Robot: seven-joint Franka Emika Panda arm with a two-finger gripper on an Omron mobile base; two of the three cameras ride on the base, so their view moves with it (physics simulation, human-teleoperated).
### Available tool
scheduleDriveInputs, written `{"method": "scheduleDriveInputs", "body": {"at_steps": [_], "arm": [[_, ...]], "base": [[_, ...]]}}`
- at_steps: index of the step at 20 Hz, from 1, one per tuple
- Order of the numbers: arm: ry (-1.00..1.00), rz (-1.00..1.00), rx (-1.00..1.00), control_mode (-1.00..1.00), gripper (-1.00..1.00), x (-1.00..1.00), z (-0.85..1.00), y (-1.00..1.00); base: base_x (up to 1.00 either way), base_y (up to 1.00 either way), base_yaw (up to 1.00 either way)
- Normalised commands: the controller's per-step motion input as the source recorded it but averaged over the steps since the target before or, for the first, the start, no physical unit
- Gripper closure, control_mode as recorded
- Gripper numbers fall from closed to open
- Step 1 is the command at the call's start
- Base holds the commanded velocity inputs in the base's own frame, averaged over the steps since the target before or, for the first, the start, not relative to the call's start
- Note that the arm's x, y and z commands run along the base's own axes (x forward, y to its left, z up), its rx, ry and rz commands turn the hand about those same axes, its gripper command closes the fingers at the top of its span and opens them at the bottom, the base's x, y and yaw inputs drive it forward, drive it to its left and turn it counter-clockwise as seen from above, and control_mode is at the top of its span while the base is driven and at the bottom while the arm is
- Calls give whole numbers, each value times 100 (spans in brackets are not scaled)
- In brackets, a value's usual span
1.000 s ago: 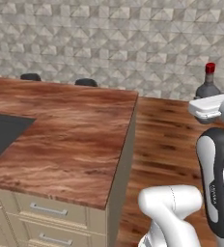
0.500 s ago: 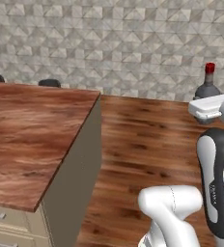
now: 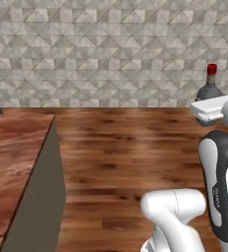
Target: There is a bowl on the dining counter. Grab a lemon wedge from the fridge and place it in the bowl. Then get the liquor bottle and glass cup from the cabinet and place them next to the bowl.
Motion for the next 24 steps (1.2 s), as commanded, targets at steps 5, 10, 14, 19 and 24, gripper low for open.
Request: {"method": "scheduleDriveInputs", "body": {"at_steps": [5, 10, 14, 19, 24], "arm": [[0, 0, 0, 100, 100, 0, 0, 0], [0, 0, 0, 100, 100, 0, 0, 0], [0, 0, 0, 100, 100, 0, 0, 0], [0, 0, 0, 100, 100, 0, 0, 0], [0, 0, 0, 100, 100, 0, 0, 0]], "base": [[96, 0, -13], [100, -1, -1], [100, 0, 8], [100, 0, 31], [100, 0, 46]]}}
